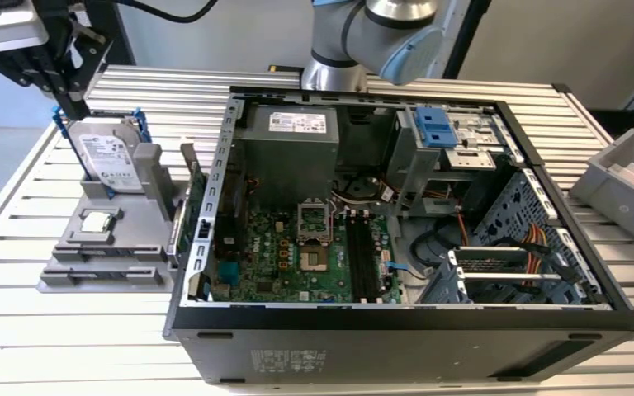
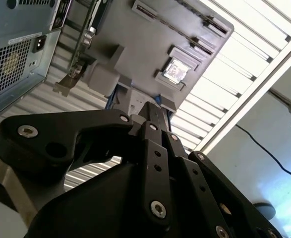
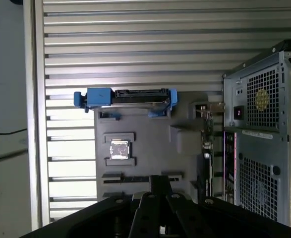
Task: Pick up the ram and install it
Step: 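Reach for the ram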
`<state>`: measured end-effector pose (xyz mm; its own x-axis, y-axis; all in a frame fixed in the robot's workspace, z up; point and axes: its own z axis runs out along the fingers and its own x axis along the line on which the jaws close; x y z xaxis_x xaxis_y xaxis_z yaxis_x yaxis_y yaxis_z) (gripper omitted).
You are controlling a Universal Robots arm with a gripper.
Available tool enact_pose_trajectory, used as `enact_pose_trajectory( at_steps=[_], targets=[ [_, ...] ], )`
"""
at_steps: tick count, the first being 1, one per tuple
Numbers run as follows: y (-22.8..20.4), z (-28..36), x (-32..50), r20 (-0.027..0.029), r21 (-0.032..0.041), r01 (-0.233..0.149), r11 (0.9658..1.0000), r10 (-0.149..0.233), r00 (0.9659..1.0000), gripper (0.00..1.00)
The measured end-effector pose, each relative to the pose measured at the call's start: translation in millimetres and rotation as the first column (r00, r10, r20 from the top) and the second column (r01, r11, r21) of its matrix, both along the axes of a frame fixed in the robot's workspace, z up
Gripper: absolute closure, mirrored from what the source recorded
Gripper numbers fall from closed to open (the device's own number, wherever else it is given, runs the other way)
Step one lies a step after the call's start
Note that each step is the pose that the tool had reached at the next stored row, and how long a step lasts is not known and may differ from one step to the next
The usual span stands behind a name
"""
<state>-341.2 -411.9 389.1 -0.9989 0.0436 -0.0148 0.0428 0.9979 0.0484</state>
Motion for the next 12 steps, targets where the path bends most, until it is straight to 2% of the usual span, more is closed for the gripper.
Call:
enact_pose_trajectory(
  at_steps=[7,12],
  targets=[
    [-13.5,-2.1,-3.1,0.0,0.0,-0.001,1.0,0.001,1.0,1.0],
    [-25.1,-3.4,-4.7,-0.0001,-0.0001,-0.001,1.0,0.001,1.0,1.0]
  ],
)
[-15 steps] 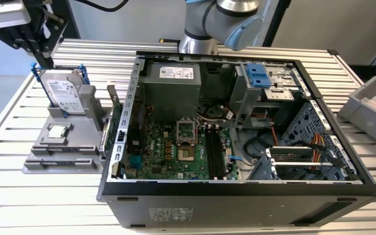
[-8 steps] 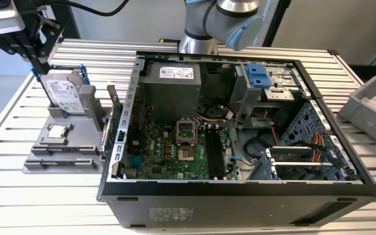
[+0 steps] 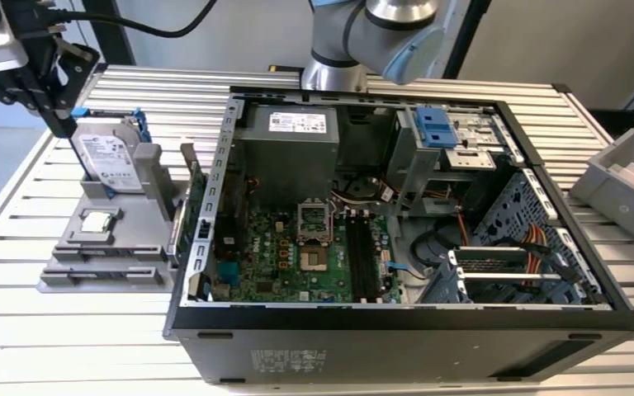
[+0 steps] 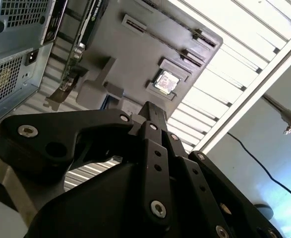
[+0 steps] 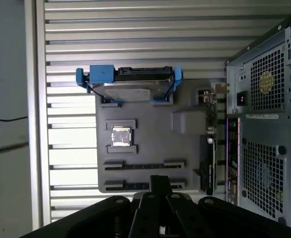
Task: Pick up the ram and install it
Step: 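Reach for the ram, then pick up the ram and move it above insertion slot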
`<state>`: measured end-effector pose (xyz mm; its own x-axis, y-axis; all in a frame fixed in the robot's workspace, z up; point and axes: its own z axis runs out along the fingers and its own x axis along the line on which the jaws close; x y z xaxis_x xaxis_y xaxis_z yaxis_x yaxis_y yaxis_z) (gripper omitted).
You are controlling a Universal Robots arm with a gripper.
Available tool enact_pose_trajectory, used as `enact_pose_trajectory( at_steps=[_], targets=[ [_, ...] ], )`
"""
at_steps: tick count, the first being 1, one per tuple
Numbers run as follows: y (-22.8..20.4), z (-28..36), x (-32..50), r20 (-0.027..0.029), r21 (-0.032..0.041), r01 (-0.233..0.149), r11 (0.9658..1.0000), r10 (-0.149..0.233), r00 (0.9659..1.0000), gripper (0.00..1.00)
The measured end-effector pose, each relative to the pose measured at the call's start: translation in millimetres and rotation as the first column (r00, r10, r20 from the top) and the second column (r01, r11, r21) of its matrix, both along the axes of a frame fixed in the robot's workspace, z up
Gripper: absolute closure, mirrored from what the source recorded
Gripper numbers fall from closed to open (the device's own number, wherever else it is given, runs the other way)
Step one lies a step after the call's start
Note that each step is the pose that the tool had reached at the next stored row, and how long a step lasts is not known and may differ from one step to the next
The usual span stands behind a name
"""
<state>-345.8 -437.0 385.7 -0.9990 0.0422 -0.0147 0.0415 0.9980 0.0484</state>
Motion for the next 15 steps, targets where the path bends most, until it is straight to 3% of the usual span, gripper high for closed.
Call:
enact_pose_trajectory(
  at_steps=[8,15],
  targets=[
    [-19.0,-1.4,-1.0,0.0001,0.0,-0.006,1.0,0.006,1.0,1.0],
    [-24.2,-1.9,-1.0,0.0001,0.0001,-0.028,0.9996,0.028,0.9996,1.0]
  ],
)
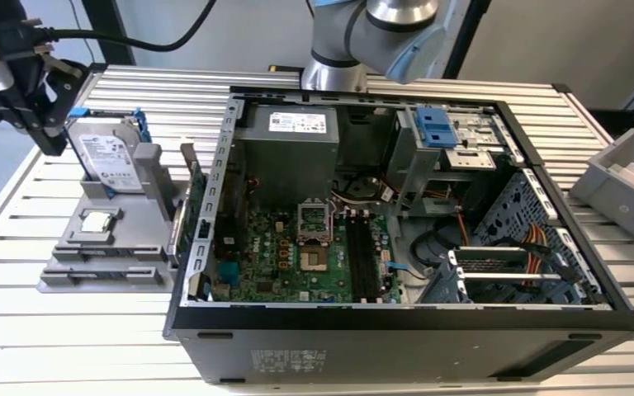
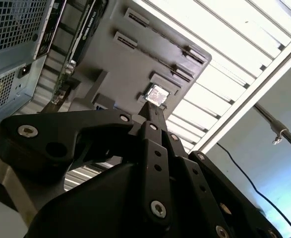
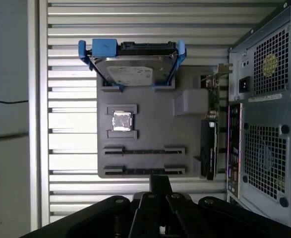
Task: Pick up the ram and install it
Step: 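Pick up the ram and move it above insertion slot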
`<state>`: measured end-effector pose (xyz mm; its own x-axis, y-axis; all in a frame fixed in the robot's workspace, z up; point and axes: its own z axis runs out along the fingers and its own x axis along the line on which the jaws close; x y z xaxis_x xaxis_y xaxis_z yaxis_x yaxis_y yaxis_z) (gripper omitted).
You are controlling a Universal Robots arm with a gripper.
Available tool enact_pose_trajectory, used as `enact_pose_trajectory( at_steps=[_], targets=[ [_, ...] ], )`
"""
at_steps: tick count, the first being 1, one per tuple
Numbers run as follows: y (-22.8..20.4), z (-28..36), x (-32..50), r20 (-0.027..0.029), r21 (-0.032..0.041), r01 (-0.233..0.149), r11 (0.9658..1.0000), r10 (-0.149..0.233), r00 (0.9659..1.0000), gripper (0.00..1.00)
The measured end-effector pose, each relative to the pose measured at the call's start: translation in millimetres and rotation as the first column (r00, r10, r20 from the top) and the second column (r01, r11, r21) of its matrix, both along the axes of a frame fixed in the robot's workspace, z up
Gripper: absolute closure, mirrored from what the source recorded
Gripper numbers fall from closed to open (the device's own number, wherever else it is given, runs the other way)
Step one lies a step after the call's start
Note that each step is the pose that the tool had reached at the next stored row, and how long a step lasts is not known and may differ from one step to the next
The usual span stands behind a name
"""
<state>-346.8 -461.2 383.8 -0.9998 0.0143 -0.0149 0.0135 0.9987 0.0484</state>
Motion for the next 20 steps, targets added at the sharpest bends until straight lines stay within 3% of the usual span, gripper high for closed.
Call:
enact_pose_trajectory(
  at_steps=[9,20],
  targets=[
    [-5.1,-0.8,-0.3,0.0,0.0001,-0.017,0.9999,0.017,0.9999,1.0],
    [-5.2,-0.8,-0.3,-0.0025,0.0001,-0.017,0.9999,0.017,0.9999,1.0]
  ],
)
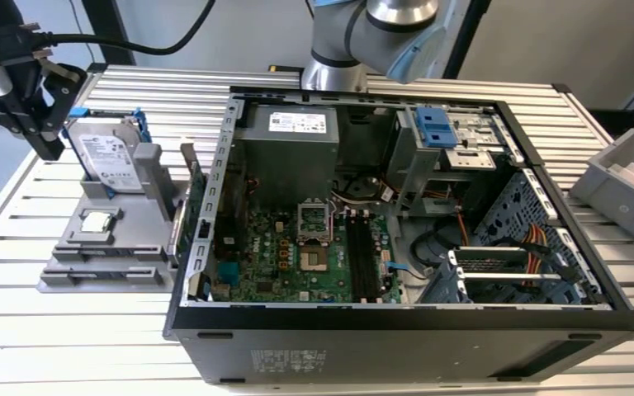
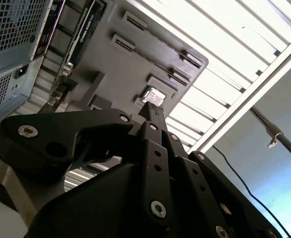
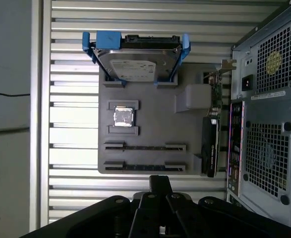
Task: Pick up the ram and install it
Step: 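Pick up the ram and move it above insertion slot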
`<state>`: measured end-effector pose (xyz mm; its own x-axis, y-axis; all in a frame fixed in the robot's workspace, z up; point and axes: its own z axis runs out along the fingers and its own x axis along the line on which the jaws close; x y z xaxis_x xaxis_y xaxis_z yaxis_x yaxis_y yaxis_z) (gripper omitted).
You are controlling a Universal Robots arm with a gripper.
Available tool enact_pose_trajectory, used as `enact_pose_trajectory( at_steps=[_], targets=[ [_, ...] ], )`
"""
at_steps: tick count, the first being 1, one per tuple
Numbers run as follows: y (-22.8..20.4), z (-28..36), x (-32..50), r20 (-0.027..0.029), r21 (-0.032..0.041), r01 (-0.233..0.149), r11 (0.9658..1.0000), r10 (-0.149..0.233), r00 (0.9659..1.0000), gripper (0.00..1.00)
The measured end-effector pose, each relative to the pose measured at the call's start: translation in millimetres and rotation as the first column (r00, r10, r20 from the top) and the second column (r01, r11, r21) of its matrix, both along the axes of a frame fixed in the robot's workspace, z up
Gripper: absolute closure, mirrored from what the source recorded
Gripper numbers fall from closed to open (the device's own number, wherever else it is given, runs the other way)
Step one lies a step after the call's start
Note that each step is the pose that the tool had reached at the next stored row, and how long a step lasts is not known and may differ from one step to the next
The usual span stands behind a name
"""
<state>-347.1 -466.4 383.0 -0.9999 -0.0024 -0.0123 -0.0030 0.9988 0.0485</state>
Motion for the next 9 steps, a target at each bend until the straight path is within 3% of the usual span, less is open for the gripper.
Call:
enact_pose_trajectory(
  at_steps=[9],
  targets=[
    [0.0,0.0,0.0,0.0,0.0,-0.033,0.9994,0.033,0.9994,1.0]
  ],
)
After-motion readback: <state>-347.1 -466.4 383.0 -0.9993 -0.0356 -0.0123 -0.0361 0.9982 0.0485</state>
